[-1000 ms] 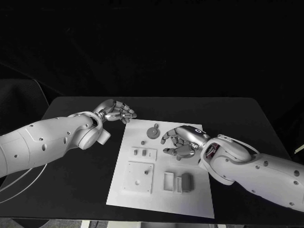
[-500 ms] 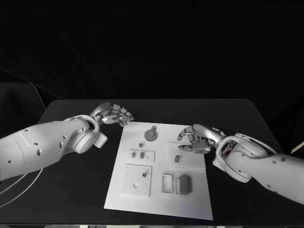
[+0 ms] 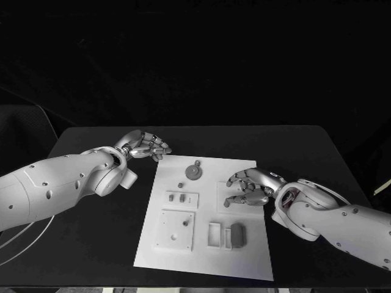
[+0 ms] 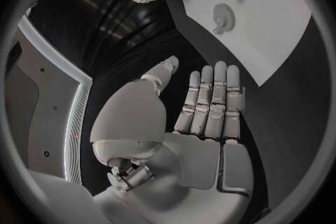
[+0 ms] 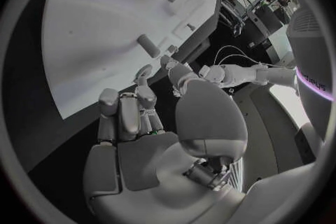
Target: Assemble the parts on the task board
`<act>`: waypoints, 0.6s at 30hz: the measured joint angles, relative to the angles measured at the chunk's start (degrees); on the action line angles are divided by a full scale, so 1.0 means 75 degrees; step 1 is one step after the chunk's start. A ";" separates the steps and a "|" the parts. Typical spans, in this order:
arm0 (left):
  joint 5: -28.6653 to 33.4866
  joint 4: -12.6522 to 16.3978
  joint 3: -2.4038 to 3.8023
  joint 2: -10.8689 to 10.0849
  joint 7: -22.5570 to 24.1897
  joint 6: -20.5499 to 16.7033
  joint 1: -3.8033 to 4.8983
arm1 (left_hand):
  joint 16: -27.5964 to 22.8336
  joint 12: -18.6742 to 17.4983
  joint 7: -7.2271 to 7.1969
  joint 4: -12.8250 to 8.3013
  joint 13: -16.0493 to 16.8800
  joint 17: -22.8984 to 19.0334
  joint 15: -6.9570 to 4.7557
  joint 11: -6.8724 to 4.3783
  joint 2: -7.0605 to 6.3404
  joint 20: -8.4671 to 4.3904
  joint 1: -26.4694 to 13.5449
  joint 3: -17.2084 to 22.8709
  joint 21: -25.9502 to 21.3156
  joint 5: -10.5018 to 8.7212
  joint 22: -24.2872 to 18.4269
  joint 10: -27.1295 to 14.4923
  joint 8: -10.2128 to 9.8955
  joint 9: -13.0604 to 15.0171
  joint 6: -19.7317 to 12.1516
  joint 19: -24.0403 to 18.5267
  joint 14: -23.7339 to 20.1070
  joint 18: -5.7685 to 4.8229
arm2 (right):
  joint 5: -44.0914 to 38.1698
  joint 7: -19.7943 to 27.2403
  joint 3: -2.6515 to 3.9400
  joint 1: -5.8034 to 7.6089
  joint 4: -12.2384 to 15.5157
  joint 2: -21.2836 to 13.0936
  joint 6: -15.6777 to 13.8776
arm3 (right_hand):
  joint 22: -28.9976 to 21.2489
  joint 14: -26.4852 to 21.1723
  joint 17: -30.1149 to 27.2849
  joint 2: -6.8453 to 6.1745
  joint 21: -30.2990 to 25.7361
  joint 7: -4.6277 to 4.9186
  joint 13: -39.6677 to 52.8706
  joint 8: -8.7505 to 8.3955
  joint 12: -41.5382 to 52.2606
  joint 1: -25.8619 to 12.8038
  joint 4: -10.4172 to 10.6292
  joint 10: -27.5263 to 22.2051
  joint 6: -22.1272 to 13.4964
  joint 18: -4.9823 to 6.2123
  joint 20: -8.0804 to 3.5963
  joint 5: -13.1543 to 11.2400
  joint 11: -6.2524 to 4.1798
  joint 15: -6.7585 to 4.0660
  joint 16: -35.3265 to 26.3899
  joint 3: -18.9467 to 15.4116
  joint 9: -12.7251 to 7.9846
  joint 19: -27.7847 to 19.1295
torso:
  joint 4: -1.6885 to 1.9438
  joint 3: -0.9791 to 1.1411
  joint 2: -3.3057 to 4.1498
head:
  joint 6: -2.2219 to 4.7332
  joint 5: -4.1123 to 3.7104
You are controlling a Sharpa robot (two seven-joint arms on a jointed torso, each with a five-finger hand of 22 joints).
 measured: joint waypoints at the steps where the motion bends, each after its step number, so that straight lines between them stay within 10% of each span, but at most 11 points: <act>1: 0.0000 0.0000 0.0000 -0.0001 0.0000 0.0000 0.0000 | -0.0014 0.0000 0.0000 0.0000 0.0000 0.0000 0.0000 0.0000 0.0000 0.0000 0.0000 0.0000 0.0000 0.0000 -0.0001 0.0000 0.0000 0.0000 0.0000 0.0000 0.0000 0.0000 | -0.0015 0.0000 -0.0003 -0.0025 -0.0023 0.0018 0.0015 | -0.0005 -0.0019 -0.0004 0.0000 0.0002 -0.0015 -0.0008 0.0000 0.0000 0.0000 0.0000 -0.0011 -0.0036 0.0000 0.0001 0.0000 -0.0010 -0.0001 0.0000 0.0000 -0.0010 -0.0001 | 0.0001 -0.0004 0.0000 | -0.0004 0.0000; 18: 0.0000 -0.0008 -0.0001 -0.0020 -0.0001 0.0000 0.0000 | -0.0014 0.0000 0.0000 0.0000 0.0001 -0.0007 0.0020 0.0000 0.0000 -0.0019 0.0000 0.0000 0.0000 0.0000 0.0001 0.0000 0.0000 0.0000 0.0000 -0.0019 -0.0020 -0.0006 | -0.0188 0.0068 -0.0049 -0.0258 -0.0161 0.0165 0.0152 | -0.0013 -0.0110 -0.0009 0.0088 0.0009 0.0005 -0.0007 0.0181 0.0000 0.0025 -0.0023 -0.0078 -0.0129 -0.0013 0.0013 0.0000 0.0003 -0.0013 -0.0002 -0.0107 0.0039 -0.0067 | -0.0003 -0.0013 -0.0008 | -0.0070 0.0038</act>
